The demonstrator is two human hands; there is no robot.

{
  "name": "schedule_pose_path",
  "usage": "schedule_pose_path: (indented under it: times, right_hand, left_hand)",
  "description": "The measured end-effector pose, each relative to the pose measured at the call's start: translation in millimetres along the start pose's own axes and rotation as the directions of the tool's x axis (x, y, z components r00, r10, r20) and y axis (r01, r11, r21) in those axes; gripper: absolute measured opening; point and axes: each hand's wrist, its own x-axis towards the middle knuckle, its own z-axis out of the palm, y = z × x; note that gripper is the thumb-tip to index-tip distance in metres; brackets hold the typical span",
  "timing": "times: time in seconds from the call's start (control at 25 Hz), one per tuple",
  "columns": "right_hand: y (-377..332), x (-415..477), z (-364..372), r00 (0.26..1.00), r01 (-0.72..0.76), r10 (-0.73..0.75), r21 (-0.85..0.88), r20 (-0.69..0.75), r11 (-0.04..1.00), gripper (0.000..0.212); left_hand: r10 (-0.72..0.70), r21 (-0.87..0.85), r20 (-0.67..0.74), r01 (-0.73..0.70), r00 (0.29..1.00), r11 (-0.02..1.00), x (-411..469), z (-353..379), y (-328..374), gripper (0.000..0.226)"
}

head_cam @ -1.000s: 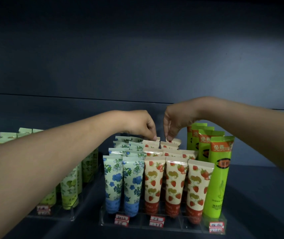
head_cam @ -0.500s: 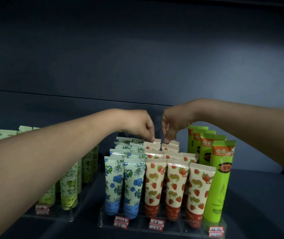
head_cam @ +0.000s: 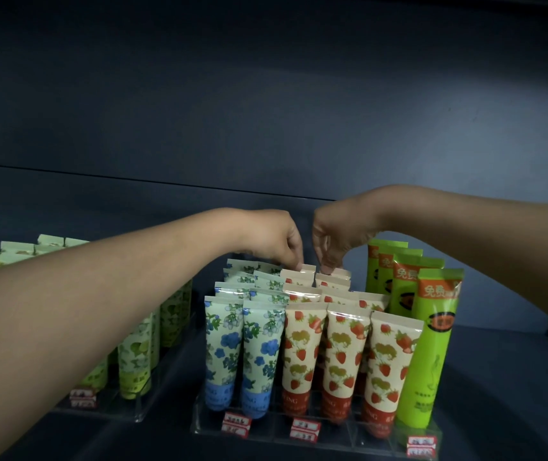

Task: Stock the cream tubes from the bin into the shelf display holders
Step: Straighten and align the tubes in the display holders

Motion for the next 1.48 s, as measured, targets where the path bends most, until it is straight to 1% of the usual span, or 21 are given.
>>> schedule_pose_path:
  times: [0.16, 0.28, 0.44, 0.56, 0.76, 0.88, 1.12, 1.48]
  right_hand:
    - [-2.5, 2.5, 2.6, 0.998, 0.014, -0.012, 0.029, -0.067, 0.999, 0.012]
    - [0.2, -1.7, 1.1, 0.999, 0.001, 0.002, 0.058, -0.051, 0.998, 0.010]
    - [0.7, -3.4, 3.8, 1.000, -0.027, 0.027, 0.005, 0.000, 1.000, 0.018]
    - [-1.1, -3.7, 5.4, 1.000, -0.014, 0.014, -0.002, -0.019, 1.000, 0.020]
    - [-2.4, -7.1, 3.5, 1.000, 0.016, -0.016, 0.029, -0.010, 0.999, 0.014]
    - [-2.2, -8.6, 1.7, 1.000, 0.028, -0.028, 0.035, 0.002, 0.999, 0.005]
    - [-0.6, -7.2, 3.6, 0.998, 0.014, -0.012, 0.030, -0.058, 0.999, 0.004]
    - [0.7, -11.8, 4.3, 0.998, -0.019, 0.022, 0.053, -0.054, 0.998, 0.019]
  left_hand:
    - [0.005, -0.008, 0.003, -0.005, 1.000, 1.000, 1.0, 0.7, -0.9, 0.009]
    - [0.004, -0.007, -0.001, -0.004, 1.000, 1.000, 2.1, 0.9, -0.8, 0.007]
    - [0.008, -0.011, -0.004, -0.008, 1.000, 1.000, 2.7, 1.5, -1.0, 0.009]
    - [0.009, -0.014, -0.008, -0.009, 1.000, 1.000, 1.3, 1.1, -1.3, 0.009]
    - [0.005, -0.009, -0.014, -0.005, 1.000, 1.000, -1.6, 0.3, -0.4, 0.012]
    - [0.000, -0.013, -0.017, 0.000, 1.000, 1.000, -2.5, -0.3, -0.7, 0.012]
    - [0.003, -0.001, -0.024, -0.003, 1.000, 1.000, -3.0, 0.0, -1.5, 0.010]
    - [-0.006, 0.003, -0.013, 0.006, 1.000, 1.000, -4.5, -1.9, 0.3, 0.014]
